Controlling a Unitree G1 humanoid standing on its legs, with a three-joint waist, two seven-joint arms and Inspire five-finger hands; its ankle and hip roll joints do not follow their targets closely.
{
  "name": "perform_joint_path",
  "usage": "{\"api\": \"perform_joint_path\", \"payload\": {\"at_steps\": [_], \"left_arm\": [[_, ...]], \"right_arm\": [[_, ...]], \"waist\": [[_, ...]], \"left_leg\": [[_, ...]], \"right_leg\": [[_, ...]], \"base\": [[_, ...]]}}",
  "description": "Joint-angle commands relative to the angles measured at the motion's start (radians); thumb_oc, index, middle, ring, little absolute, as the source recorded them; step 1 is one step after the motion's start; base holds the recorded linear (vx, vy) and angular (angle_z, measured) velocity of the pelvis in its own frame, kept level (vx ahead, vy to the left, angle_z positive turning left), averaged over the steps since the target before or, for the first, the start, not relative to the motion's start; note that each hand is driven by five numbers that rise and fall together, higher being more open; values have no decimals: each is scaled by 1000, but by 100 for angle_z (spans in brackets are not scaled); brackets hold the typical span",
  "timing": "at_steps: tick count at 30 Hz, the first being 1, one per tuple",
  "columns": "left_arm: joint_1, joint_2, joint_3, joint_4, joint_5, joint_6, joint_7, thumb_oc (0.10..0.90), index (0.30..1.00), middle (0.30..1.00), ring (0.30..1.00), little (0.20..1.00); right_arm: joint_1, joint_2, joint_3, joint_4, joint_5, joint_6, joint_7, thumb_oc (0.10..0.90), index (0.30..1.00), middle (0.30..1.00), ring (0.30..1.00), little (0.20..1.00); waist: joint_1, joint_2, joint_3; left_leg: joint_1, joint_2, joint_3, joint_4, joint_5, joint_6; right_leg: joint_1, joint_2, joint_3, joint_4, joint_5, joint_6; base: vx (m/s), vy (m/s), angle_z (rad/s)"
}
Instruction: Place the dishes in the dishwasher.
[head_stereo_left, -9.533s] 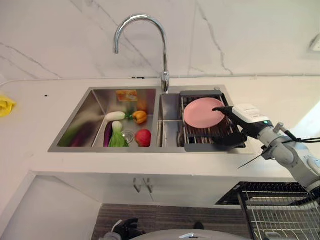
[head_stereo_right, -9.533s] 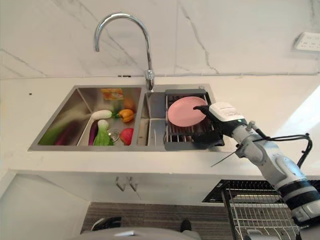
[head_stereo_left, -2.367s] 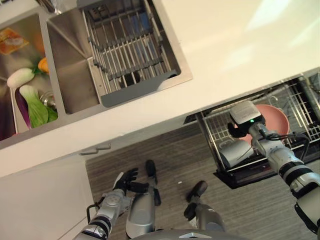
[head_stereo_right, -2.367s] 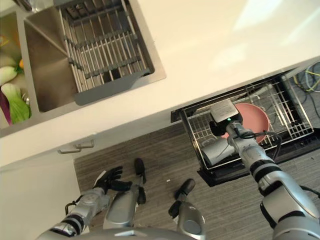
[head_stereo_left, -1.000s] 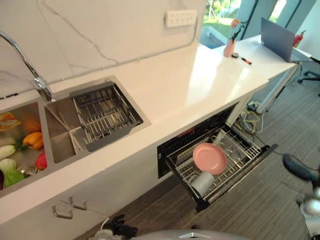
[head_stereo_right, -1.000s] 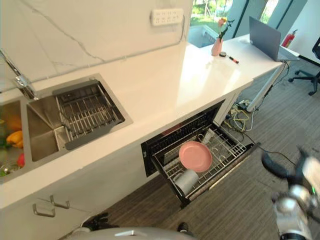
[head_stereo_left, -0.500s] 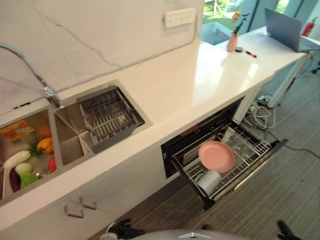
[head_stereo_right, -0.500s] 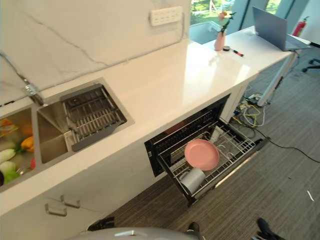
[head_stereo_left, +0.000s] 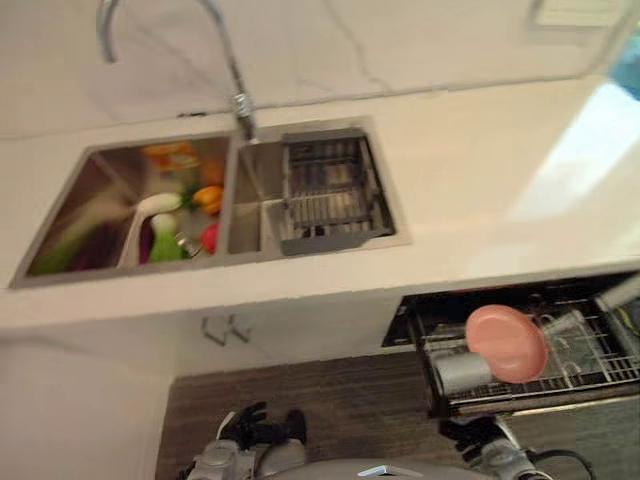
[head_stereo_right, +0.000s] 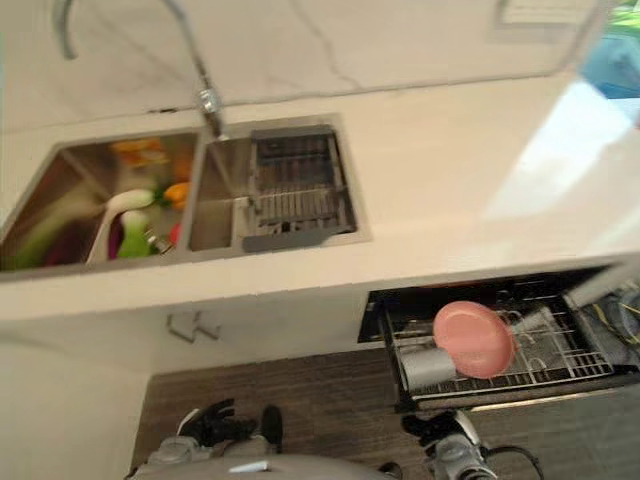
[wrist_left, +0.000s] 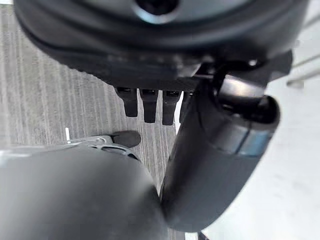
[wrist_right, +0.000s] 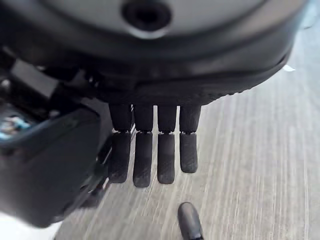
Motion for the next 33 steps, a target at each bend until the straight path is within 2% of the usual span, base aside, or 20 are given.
{"api": "perform_joint_path", "payload": {"at_steps": [1, 2, 6, 11, 16, 20, 21, 22, 23, 24, 25, 30, 31, 33], "left_arm": [[23, 28, -83, 101, 50, 23, 6, 800, 900, 900, 900, 900], [35, 38, -80, 87, 55, 21, 3, 800, 900, 900, 900, 900], [48, 63, -63, 88, 65, 23, -3, 800, 900, 900, 900, 900], [52, 88, -60, 50, 35, 10, -1, 800, 900, 900, 900, 900], [53, 105, -71, -13, -5, -11, -2, 800, 900, 900, 900, 900], [41, 109, -57, -1, -30, -8, -7, 800, 900, 900, 900, 900], [43, 104, -41, 2, -61, -8, -21, 800, 900, 900, 900, 900], [44, 100, -28, 6, -76, -7, -27, 800, 900, 900, 900, 900], [46, 101, -28, 6, -77, -8, -28, 800, 900, 900, 900, 900], [46, 87, -7, 14, -105, -4, -39, 800, 900, 900, 900, 900], [48, 88, -7, 15, -106, -4, -40, 800, 900, 900, 900, 900], [43, 58, -11, 36, -99, -13, -54, 800, 900, 900, 900, 900], [43, 58, -11, 36, -99, -13, -54, 800, 900, 900, 900, 900], [42, 50, -26, 32, -103, -13, -62, 800, 900, 900, 900, 900]], "right_arm": [[-188, -31, 10, -100, -148, -101, -38, 400, 300, 300, 300, 300], [-234, -56, 50, -144, -204, -106, -41, 400, 300, 300, 300, 300], [-339, -111, 114, -235, -302, -113, -54, 400, 300, 300, 300, 300], [-472, -151, 147, -305, -334, -106, -86, 400, 300, 300, 300, 300], [-503, -148, 132, -307, -313, -104, -116, 400, 300, 300, 300, 300], [-468, -108, 145, -271, -328, -100, -101, 400, 300, 300, 300, 300], [-431, -80, 155, -244, -334, -101, -81, 427, 340, 340, 340, 340], [-407, -62, 159, -234, -336, -102, -70, 562, 542, 542, 542, 542], [-406, -60, 160, -234, -337, -102, -70, 604, 606, 606, 606, 606], [-338, -23, 151, -191, -317, -102, -47, 800, 900, 900, 900, 900], [-337, -22, 152, -190, -317, -103, -48, 800, 900, 900, 900, 900], [-105, 39, 17, -14, -175, -94, -9, 800, 900, 900, 900, 900], [-105, 39, 17, -14, -175, -94, -9, 800, 900, 900, 900, 900], [-47, 45, -84, 62, -71, -82, -3, 800, 900, 900, 900, 900]], "waist": [[32, -24, -11], [50, -36, -7], [79, -62, 2], [109, -90, 27], [132, -105, 42], [130, -113, 42], [123, -113, 40], [116, -114, 38], [116, -115, 37], [100, -112, 34], [100, -114, 33], [19, -104, 9], [19, -104, 9], [-12, -89, 0]], "left_leg": [[-27, -13, 27, 2, -5, -15], [-39, -16, 18, 2, -2, -14], [-59, -17, 12, 2, 2, -11], [-84, -19, 5, 2, 6, -8], [-101, -22, -7, 2, 8, -6], [-99, -24, -9, 2, 0, -3], [-90, -26, -2, 2, -8, 4], [-82, -28, 5, 2, -14, 7], [-81, -28, 7, 2, -15, 7], [-63, -34, 17, 2, -29, 15], [-61, -35, 18, 2, -30, 15], [10, -71, 21, 2, -79, 44], [10, -71, 21, 2, -79, 44], [44, -96, 9, 2, -99, 63]], "right_leg": [[49, -18, 47, 24, -62, 29], [49, -16, 38, 26, -64, 28], [38, -18, 23, 54, -78, 24], [13, -27, 7, 95, -95, 22], [8, -26, -12, 103, -101, 24], [8, -31, -18, 112, -104, 26], [6, -36, -15, 120, -100, 30], [5, -40, -9, 125, -98, 32], [5, -42, -7, 126, -98, 33], [2, -51, 4, 143, -94, 38], [2, -53, 6, 145, -94, 39], [8, -114, 44, 262, -64, 67], [8, -114, 44, 262, -64, 67], [-2, -152, 73, 355, -35, 84]], "base": [[26, 7, 23], [20, 5, 17], [25, 12, 24], [16, 8, 16], [7, -10, 13], [9, 6, 0], [36, 48, 0], [28, 50, 0], [30, 97, -13], [25, 78, -17], [55, 150, -17], [79, 167, -3], [67, 162, 8], [120, 239, 20]]}}
